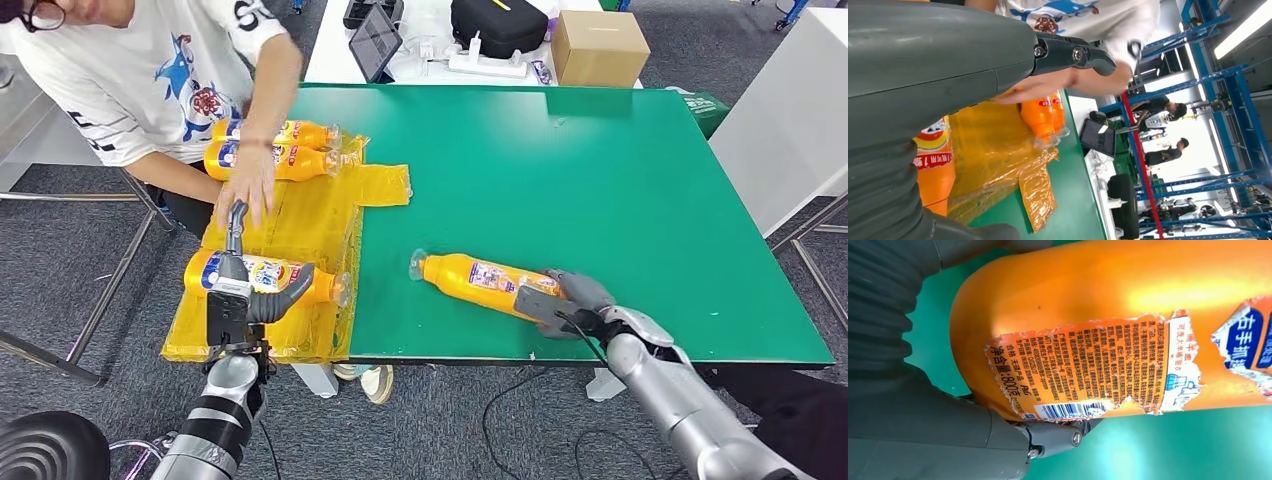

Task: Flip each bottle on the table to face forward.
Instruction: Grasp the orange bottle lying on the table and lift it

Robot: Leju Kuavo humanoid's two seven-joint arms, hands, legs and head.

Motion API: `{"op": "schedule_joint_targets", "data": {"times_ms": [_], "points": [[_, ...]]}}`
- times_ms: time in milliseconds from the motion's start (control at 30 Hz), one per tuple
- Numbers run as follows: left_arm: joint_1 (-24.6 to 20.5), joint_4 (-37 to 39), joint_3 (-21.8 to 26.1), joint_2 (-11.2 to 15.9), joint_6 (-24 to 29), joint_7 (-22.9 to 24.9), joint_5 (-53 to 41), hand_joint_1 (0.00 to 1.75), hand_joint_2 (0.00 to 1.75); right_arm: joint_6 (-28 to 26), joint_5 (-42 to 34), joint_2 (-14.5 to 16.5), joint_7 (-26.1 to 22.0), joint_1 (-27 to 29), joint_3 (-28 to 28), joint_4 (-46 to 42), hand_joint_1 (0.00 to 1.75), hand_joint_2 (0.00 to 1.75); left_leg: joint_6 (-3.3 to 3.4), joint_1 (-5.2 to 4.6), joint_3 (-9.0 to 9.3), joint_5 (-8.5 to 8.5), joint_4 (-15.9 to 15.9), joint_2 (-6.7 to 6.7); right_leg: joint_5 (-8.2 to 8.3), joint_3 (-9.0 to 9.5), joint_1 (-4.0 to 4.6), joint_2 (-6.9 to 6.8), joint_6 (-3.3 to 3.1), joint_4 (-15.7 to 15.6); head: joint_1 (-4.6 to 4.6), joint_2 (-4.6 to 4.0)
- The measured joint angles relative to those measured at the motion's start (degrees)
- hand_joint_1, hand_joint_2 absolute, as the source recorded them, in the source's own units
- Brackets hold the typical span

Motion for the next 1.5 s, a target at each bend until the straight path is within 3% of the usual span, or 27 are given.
{"op": "schedule_joint_targets", "data": {"times_ms": [200, 433, 600, 767, 933, 1100, 1333, 1500], "points": [[0.0, 0.5, 0.0, -0.2, -0.9, 0.0, 0.0, 0.0, 1.75, -5.0, 1.6, 3.0, -1.7, 2.7, -3.1, -0.7, 1.75, 1.75, 0.0, 0.0, 0.01, 0.01, 0.0, 0.01, 0.01, 0.01, 0.0, 0.01, 0.0, 0.0, 0.0, -0.01], [0.5, 0.5, 0.0, -0.8, -3.6, 0.8, 0.8, 0.0, 1.75, -13.9, 2.4, 8.4, -8.0, 9.3, -10.1, -7.2, 1.75, 1.75, 0.0, 0.01, -0.17, 0.01, 0.0, -0.08, -0.01, -0.09, 0.01, -0.03, 0.01, 0.0, -0.01, 0.0], [1.9, -0.1, 0.0, -1.6, -10.9, 5.7, 8.0, 0.0, 1.75, -27.3, -1.6, 15.7, -17.4, 14.9, -18.7, -18.4, 1.75, 1.75, 0.0, 0.01, -0.27, 0.0, 0.0, -0.08, -0.03, -0.2, 0.0, -0.05, 0.0, 0.0, 0.0, 0.0], [2.5, -0.4, 0.0, -2.1, -14.4, 7.8, 11.5, 0.0, 1.75, -31.6, -4.7, 20.3, -21.2, 17.9, -23.9, -26.4, 1.75, 1.75, 0.0, -0.02, -0.31, 0.0, 0.0, -0.1, -0.04, -0.24, -0.03, -0.05, 0.0, 0.0, 0.01, 0.0], [2.5, -0.4, -0.1, -2.4, -21.4, 11.5, 18.7, 0.0, 1.75, -38.1, -7.9, 23.9, -26.7, 20.7, -28.0, -32.0, 1.75, 1.75, 0.0, -0.03, -0.3, 0.0, 0.0, -0.08, -0.03, -0.24, -0.05, -0.04, 0.0, 0.0, 0.0, 0.0], [2.5, -0.4, -0.2, -2.7, -24.4, 13.0, 22.0, 0.0, 1.75, -38.7, -8.6, 25.5, -27.5, 22.2, -29.8, -34.7, 1.75, 1.75, 0.0, -0.02, -0.3, 0.0, 0.0, -0.05, -0.03, -0.26, -0.04, -0.03, 0.0, 0.0, -0.01, 0.0], [3.1, -0.4, -2.7, -2.3, -47.0, 20.7, 43.1, 0.0, 1.75, -32.3, -6.8, 26.4, -31.3, 22.6, -29.5, -31.2, 1.75, 1.75, -0.01, -0.02, -0.33, 0.0, 0.0, -0.05, -0.03, -0.25, -0.04, -0.03, 0.0, 0.0, 0.01, 0.0], [3.2, -0.1, -7.4, -1.6, -53.2, 21.4, 47.7, 0.0, 1.75, -30.7, -3.5, 27.8, -32.6, 22.4, -24.6, -24.1, 1.75, 1.75, -0.01, 0.0, -0.34, 0.0, 0.0, -0.07, -0.03, -0.25, -0.01, -0.05, 0.0, 0.0, 0.01, 0.0]]}}
